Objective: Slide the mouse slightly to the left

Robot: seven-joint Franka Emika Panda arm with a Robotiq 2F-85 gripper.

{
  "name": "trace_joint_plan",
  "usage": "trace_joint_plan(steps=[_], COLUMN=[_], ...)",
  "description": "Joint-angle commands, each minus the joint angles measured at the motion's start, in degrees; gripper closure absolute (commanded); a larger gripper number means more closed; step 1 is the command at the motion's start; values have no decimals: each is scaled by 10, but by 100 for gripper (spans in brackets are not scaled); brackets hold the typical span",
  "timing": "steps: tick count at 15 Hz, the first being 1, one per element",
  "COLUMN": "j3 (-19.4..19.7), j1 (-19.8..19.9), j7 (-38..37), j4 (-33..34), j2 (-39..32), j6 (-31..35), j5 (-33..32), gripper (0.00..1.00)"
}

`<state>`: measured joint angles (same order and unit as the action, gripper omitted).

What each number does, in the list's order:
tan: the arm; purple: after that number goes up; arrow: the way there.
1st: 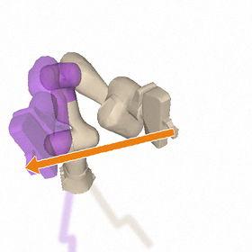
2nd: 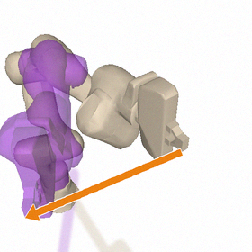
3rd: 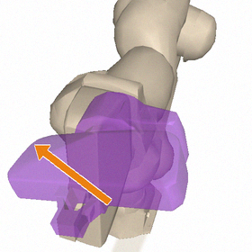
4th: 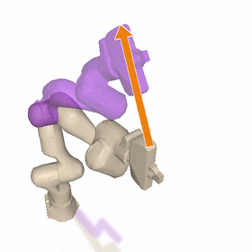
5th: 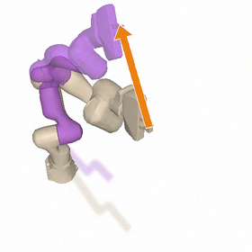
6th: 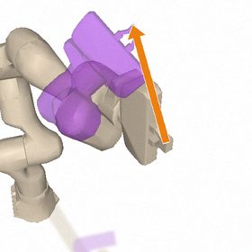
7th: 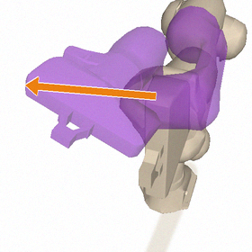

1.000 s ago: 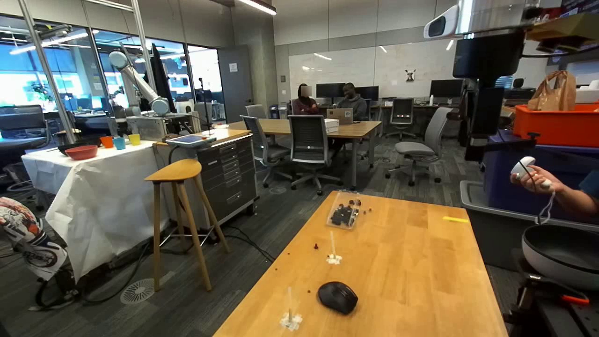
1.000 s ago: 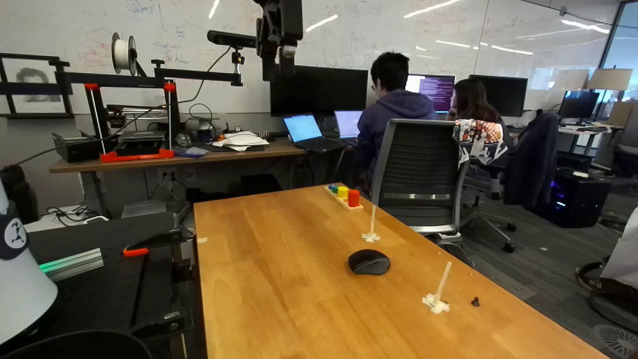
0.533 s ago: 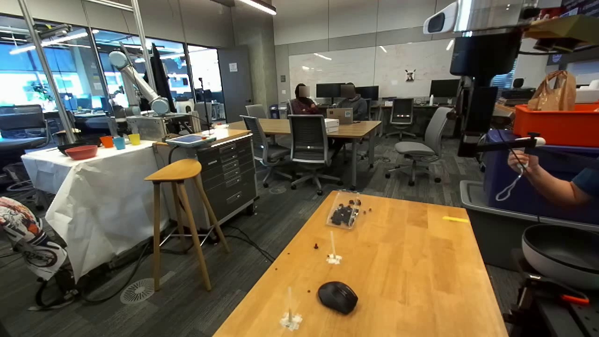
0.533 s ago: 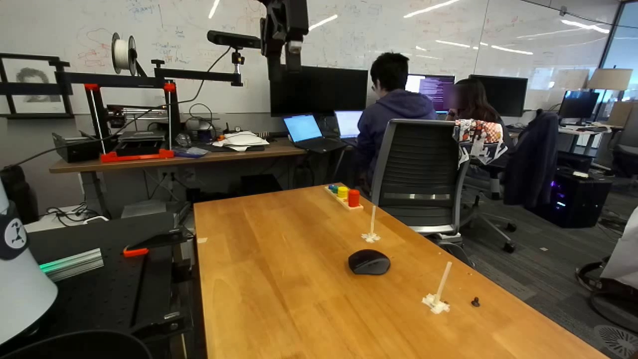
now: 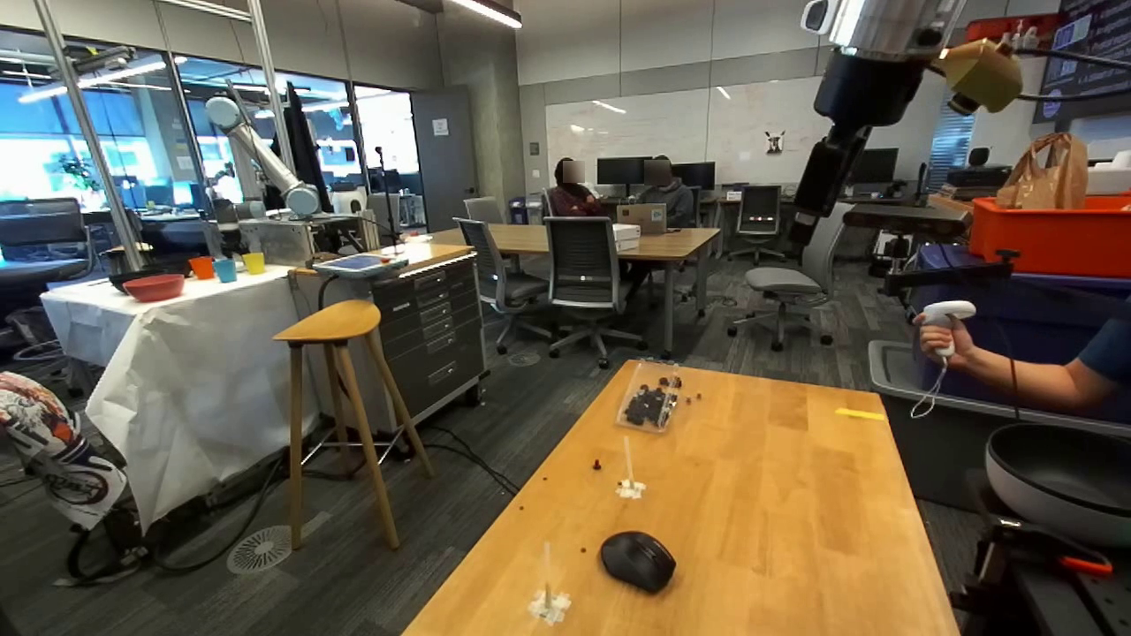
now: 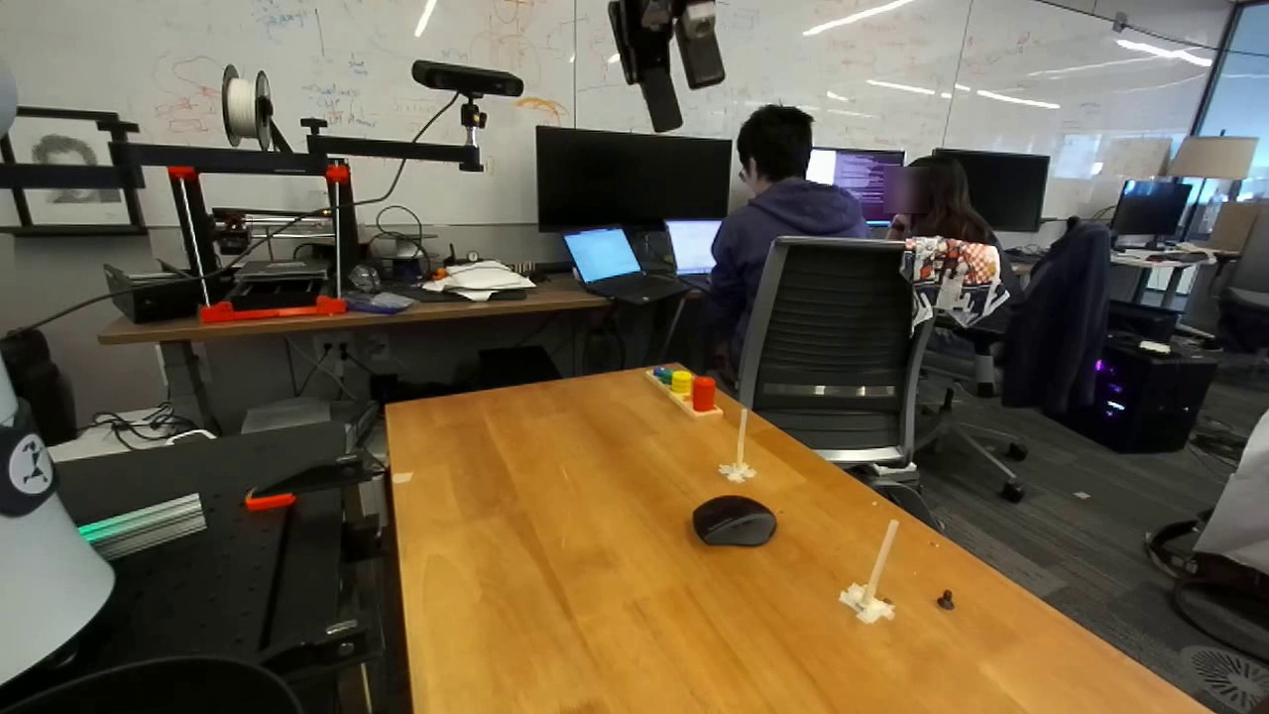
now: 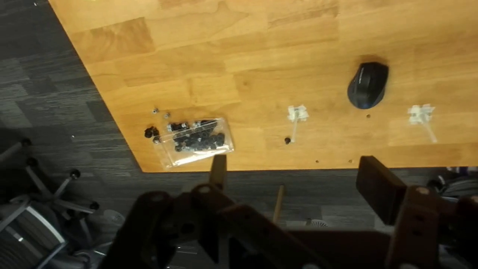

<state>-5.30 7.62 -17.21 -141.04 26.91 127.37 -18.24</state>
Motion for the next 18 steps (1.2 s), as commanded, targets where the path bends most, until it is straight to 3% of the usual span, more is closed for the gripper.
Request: trace_joint_plan(steps=[1,5,9,13,18], j3=[4,13,22,11,21], j1=[25,24,-4,-34,-69], j7=[-47,-54,-26,-33,-82], j4=[1,4,9,20,55], j2=[-46,-108,-175,-251,-341], j6=[56,100,148,181,195], j5=[-28,-13,39,51,-9], gripper=[42,73,100,100,100])
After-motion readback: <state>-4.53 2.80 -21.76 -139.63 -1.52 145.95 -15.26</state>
